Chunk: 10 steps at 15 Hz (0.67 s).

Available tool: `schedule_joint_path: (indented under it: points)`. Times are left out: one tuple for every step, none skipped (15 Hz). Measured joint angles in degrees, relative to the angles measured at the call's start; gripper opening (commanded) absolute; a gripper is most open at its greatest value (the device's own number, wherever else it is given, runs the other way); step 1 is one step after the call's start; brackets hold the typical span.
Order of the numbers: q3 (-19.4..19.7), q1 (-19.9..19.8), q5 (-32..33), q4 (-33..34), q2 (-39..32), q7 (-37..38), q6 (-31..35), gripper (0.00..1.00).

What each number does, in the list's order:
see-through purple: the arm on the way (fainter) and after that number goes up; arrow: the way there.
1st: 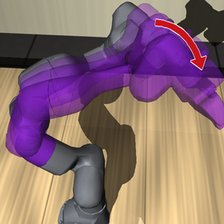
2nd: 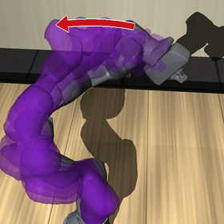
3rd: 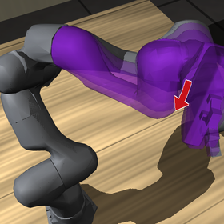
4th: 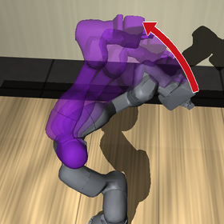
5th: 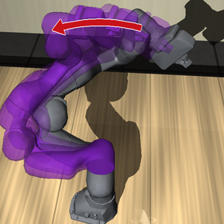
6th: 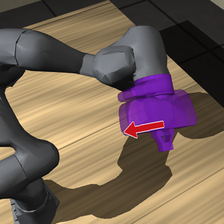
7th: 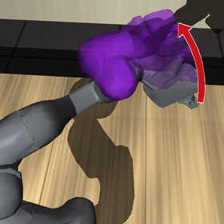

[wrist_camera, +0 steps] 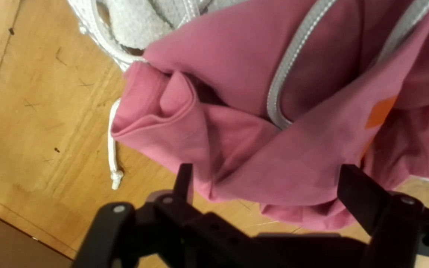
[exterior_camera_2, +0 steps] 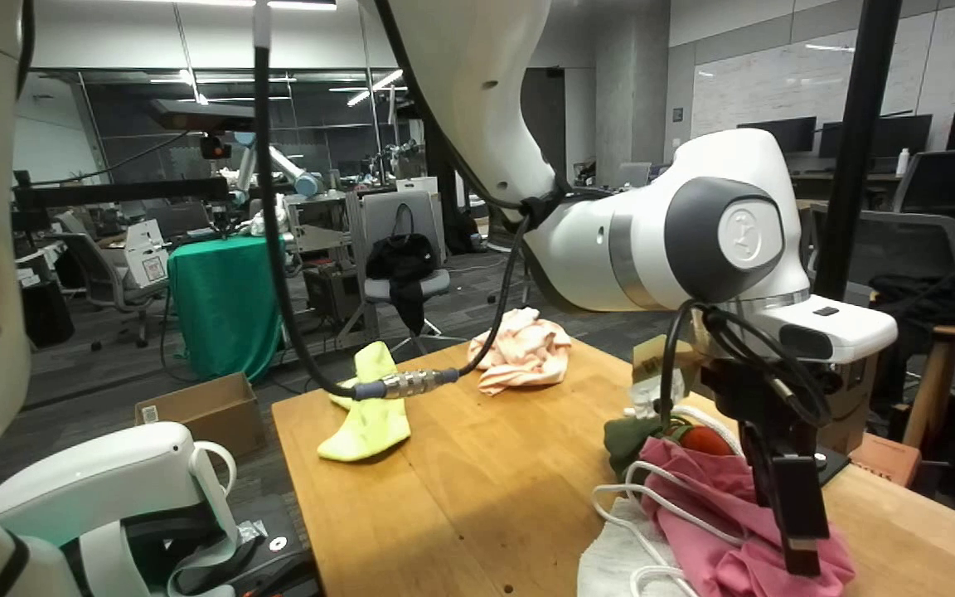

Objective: Move the peach shirt and green towel to the left then move the green towel towards you, then move the pink shirt to the right, then move the white towel to the right, move one rope towards you

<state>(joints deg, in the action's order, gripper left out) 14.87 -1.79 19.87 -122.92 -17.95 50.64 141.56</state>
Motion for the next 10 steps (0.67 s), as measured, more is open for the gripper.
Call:
schedule_joint_path:
  points:
    - [0.3,0.0,0.0,0.4,-0.5,0.5,0.1,1.00]
    - [0.5,0.0,0.0,0.7,-0.9,0.9,0.2,1.00]
    - [0.7,0.0,-0.2,1.0,-1.3,1.2,0.2,1.00]
    - [0.7,0.0,-0.4,1.2,-1.7,1.4,0.3,1.00]
    - [0.7,0.0,-0.5,1.4,-2.0,1.7,0.3,1.00]
    - [0.7,0.0,-0.7,1.6,-2.3,1.8,0.3,1.00]
    - [0.7,0.0,-1.0,1.7,-2.6,1.8,0.3,1.00]
    - [0.7,0.0,-1.3,1.9,-2.8,1.9,0.3,0.93]
    - [0.7,0.0,-1.6,2.0,-3.0,1.9,0.2,0.74]
    - [0.7,0.0,-1.8,2.0,-3.1,1.9,0.2,0.66]
